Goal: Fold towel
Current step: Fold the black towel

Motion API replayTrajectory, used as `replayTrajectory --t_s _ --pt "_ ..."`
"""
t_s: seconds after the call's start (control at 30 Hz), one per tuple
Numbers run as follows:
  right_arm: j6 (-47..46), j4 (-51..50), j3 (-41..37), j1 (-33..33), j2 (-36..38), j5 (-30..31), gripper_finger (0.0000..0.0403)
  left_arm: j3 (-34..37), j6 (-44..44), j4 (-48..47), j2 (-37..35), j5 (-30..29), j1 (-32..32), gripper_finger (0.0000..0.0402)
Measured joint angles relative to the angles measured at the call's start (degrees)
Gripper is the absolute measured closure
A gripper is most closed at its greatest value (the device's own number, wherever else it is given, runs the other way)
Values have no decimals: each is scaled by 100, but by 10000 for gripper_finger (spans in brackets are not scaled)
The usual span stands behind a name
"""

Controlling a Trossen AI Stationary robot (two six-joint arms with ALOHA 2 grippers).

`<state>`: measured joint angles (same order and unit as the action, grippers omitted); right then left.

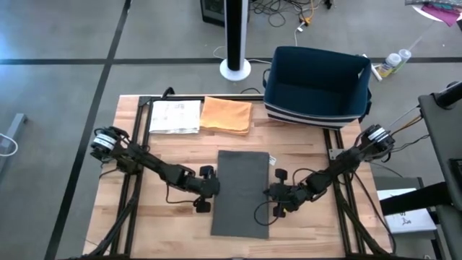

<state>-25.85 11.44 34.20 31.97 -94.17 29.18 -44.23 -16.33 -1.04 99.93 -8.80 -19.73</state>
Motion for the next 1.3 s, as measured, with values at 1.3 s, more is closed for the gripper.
replayTrajectory --t_s 1.3 --pt "319 -537 204 -273 135 -258 401 462 288 1043 -625 -114 110 401"
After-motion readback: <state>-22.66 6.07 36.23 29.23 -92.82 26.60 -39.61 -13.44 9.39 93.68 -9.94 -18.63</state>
